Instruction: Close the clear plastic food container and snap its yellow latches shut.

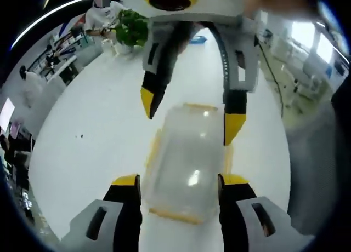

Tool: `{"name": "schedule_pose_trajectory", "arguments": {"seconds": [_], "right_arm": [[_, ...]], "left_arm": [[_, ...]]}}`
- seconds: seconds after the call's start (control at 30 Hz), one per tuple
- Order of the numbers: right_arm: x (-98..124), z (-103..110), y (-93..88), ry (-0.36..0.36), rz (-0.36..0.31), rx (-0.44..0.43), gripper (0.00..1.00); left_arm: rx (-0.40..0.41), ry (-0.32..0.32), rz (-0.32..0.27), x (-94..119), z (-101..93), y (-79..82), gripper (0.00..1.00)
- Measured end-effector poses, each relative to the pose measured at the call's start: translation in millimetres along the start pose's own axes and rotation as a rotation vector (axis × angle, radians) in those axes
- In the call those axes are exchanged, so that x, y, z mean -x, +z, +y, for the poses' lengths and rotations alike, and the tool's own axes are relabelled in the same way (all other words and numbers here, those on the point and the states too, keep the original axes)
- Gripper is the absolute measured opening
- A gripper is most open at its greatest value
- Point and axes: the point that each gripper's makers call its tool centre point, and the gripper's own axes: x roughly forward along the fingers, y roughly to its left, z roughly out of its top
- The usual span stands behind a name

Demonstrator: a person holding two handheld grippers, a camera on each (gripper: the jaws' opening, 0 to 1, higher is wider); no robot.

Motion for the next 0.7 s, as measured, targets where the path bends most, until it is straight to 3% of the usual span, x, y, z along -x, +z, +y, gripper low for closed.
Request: {"name": "schedule_pose_trajectory", "arguments": {"seconds": [0.1,0.2,0.3,0.4,0.47,0.53,0.7], "right_arm": [[1.1,-3.5,2.5,-0.055,-0.047,-0.102,0.61],[2.2,-8.3,-2.2,-0.131,-0.052,-0.211,0.60],[2.0,-6.4,-2.2,-0.160,-0.076,-0.326,0.61],[5.0,-6.9,-6.9,-0.223,-0.073,-0.391,0.61],[7.8,-8.6,-5.0,-0.257,-0.104,-0.433,0.60],[16.0,-16.0,-3.4,-0.330,-0.148,-0.490,0.59],[21.2,-15.7,-4.6,-0.378,-0.159,-0.582,0.60]], "left_arm": [[0.098,0.011,-0.036,0.8,-1.6,4.1,0.53],[0.135,0.054,-0.032,1.7,2.0,2.7,0.53],[0.225,0.095,-0.030,3.2,2.4,1.0,0.53],[0.316,0.129,-0.033,4.5,3.6,0.2,0.54],[0.345,0.162,-0.021,7.6,6.2,-2.7,0.52],[0.432,0.214,-0.017,12.2,9.3,-5.8,0.51],[0.489,0.281,0.006,16.0,10.3,-10.9,0.54]]}}
